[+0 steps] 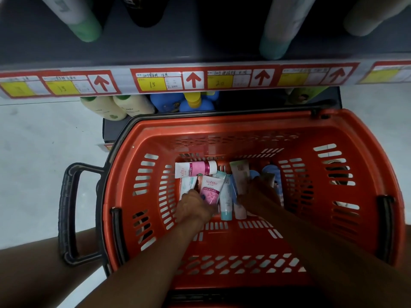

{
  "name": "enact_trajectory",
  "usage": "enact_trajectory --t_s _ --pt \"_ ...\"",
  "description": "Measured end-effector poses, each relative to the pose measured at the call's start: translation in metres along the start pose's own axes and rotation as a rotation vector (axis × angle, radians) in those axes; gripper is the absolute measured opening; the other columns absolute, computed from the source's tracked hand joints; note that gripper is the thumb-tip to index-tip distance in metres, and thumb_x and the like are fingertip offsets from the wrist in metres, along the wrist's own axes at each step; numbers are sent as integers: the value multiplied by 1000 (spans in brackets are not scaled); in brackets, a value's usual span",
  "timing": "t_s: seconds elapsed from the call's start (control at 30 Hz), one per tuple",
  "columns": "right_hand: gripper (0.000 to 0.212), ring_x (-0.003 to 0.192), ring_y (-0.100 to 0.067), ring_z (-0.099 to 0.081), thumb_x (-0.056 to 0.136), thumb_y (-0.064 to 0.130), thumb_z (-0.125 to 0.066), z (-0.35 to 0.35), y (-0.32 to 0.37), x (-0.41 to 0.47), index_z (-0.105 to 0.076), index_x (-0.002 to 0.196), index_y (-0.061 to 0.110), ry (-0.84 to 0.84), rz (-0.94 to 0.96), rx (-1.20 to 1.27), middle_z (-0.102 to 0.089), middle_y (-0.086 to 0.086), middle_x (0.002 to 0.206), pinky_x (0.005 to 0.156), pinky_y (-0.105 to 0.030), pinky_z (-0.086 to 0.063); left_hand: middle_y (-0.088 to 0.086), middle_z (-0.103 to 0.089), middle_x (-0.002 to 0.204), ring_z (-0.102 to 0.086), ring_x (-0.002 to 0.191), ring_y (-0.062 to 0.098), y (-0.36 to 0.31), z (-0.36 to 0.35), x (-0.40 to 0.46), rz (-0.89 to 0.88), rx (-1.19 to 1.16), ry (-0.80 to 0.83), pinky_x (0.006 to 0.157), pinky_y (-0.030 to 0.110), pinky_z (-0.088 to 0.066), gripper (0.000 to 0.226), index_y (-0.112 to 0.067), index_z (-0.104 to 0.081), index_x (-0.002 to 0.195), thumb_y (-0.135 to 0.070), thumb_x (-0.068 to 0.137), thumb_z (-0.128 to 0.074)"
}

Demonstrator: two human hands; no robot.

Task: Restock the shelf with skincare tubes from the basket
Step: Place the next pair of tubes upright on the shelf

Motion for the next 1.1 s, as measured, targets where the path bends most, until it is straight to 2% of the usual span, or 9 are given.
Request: enact_trajectory --t_s 0.1,0.2,0.33,0.47,0.6,0.77,0.97,1.1 --pt "75 112 -28 -61 78 36 -80 7 1 -4 -38 138 21 -2 -5 14 -57 -6 128 80 -35 -51 0 -66 112 -66 106 22 -3 4 -7 -15 9 13 75 31 -54 58 -19 -59 120 -49 77 -85" --pt "75 109 -26 -63 77 40 -78 16 6 -14 -43 138 14 -30 21 -18 -60 -8 126 78 -31 -50 5 -67 119 -66 109 25 -4 10 -13 -23 6 -5 81 34 -56 63 -18 -57 121 -52 75 -84" --pt "64 112 -26 -63 77 32 -78 33 16 -27 -52 132 11 -95 104 -32 -63 -8 124 79 -25 -45 7 -66 120 -66 110 27 -10 22 -28 -58 -28 -46 83 35 -55 69 -15 -55 122 -53 73 -85" --pt "64 114 -25 -63 79 38 -78 51 25 -46 -55 128 5 -171 140 -62 -64 -12 124 88 -30 -53 8 -68 114 -68 105 29 -18 43 -48 -108 -112 -134 84 39 -58 75 -14 -53 118 -61 68 -84" --pt "68 115 -32 -62 78 47 -78 70 31 -70 -52 124 4 -260 141 -24 -62 -17 122 90 -36 -51 11 -70 111 -69 104 32 -27 67 -69 -154 -184 -227 83 39 -58 83 -12 -55 116 -72 65 -80" --pt "67 113 -34 -63 75 45 -80 95 39 -101 -50 120 5 -309 180 -4 -63 -17 120 90 -37 -51 10 -72 107 -71 99 31 -31 93 -99 -224 -270 -303 81 40 -59 75 -12 -57 111 -64 64 -86" --pt "62 102 -35 -67 73 44 -80 133 56 -145 -46 112 10 -399 277 76 -65 -15 112 75 -36 -53 10 -72 102 -70 95 33 -32 122 -136 -300 -375 -413 74 37 -55 68 -14 -54 108 -56 66 -88" --pt "53 96 -34 -67 75 44 -76 162 70 -177 -41 103 16 -479 317 83 -65 -11 106 69 -37 -54 4 -69 93 -68 85 29 -38 144 -160 -364 -429 -453 70 37 -55 61 -18 -50 103 -53 69 -88"
Point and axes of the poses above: each hand's wrist, its own x-axis towards the middle knuckle, its own z-axis out of the back of the hand, y = z × x, the point moved 8 cm from there along x, towards the middle knuckle
